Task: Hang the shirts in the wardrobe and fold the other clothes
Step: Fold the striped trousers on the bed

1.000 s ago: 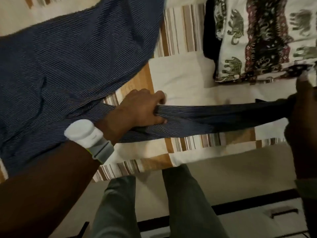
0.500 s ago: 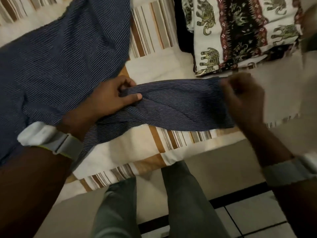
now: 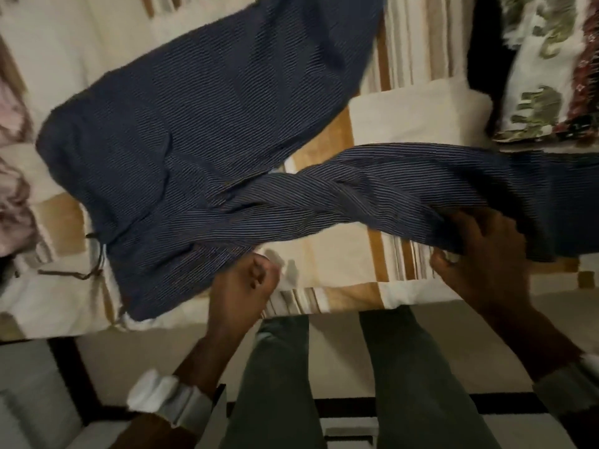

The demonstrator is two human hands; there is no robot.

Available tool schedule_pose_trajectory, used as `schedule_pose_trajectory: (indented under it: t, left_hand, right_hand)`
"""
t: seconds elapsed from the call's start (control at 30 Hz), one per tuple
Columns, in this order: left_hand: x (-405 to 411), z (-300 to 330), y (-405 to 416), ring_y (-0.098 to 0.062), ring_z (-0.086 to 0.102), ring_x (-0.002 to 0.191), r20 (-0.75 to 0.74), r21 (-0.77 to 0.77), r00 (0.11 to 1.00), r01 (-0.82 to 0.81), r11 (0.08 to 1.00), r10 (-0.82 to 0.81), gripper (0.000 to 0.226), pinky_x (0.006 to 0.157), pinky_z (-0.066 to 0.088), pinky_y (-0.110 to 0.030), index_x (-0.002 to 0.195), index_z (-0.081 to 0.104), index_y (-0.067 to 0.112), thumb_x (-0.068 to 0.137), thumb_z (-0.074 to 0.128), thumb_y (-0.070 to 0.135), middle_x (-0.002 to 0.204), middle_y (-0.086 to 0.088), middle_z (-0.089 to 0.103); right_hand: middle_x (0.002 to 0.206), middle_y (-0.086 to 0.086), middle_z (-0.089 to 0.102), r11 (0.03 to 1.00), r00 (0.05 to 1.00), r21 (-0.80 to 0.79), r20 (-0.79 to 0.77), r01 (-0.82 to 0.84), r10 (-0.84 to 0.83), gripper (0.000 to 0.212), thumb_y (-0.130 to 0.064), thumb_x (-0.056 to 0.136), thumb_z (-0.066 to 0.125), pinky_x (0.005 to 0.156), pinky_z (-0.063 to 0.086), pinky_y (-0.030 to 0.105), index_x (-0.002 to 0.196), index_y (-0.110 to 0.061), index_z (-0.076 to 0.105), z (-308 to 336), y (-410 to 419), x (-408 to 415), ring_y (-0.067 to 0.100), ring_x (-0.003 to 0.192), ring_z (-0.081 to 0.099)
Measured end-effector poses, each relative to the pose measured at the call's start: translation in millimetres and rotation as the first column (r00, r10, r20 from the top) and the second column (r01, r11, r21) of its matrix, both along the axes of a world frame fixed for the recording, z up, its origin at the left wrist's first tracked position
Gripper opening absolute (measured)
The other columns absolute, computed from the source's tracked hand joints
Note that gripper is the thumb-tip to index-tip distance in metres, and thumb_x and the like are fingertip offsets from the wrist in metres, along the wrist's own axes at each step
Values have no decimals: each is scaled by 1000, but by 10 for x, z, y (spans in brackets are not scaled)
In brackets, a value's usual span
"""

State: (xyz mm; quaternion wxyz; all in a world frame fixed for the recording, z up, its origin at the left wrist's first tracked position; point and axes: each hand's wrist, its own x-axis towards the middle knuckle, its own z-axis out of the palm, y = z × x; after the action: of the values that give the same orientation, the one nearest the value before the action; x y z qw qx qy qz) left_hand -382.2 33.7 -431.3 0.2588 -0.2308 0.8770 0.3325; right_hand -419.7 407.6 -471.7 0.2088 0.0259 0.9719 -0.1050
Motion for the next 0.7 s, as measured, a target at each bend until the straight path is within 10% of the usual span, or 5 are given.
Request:
schedule_pose_trajectory:
  t: [0.07, 0.13, 0.3, 0.47, 0.7]
  left_hand:
    - [92, -56, 146, -12, 73, 71, 265, 130, 882, -433, 892, 389, 23, 65, 61, -34, 97, 73, 21, 97, 67, 43, 91, 0, 79]
    - [43, -74, 203, -19, 76, 82, 424, 243, 568, -821, 516, 705, 31, 65, 62, -33, 109, 71, 15, 100, 63, 44, 100, -4, 80]
    - [-116, -201, 12, -24, 76, 104, 495, 437, 51, -877, -198, 867, 49, 72, 62, -35, 138, 53, 6, 104, 59, 39, 121, -14, 73]
    - [-48, -182, -186, -25, 68, 103, 475, 537, 22, -800, -269, 880, 39, 95, 57, -45, 142, 55, 15, 111, 40, 33, 123, -10, 69]
    - [274, -295, -635, -30, 63, 126, 306, 498, 89, -863, -80, 948, 38, 99, 56, -46, 143, 56, 18, 111, 39, 26, 140, -8, 66]
  right_hand:
    - [127, 25, 56, 1000, 999, -7, -42, -26, 26, 62, -20, 72, 82, 89, 46, 62, 129, -8, 62, 25, -46, -41, 49, 112, 50]
    - [130, 24, 55, 997, 998, -41, -15, -62, 62, 69, -29, 72, 84, 92, 46, 60, 134, -9, 60, 38, -183, -70, 48, 116, 49]
    - [131, 24, 56, 1000, 1000, -8, -10, 19, -19, 59, -37, 83, 75, 100, 44, 58, 132, -9, 59, 24, -377, -137, 47, 119, 49]
    - [79, 5, 59, 907, 980, -371, 64, 200, -190, 24, -27, 100, 46, 63, 36, 32, 95, -10, 63, 286, -322, -479, 26, 70, 54]
    - [69, -2, 70, 955, 990, -275, 117, 111, -81, 51, -67, 98, 52, 66, 59, 46, 84, -21, 71, 177, -42, -801, 23, 61, 69]
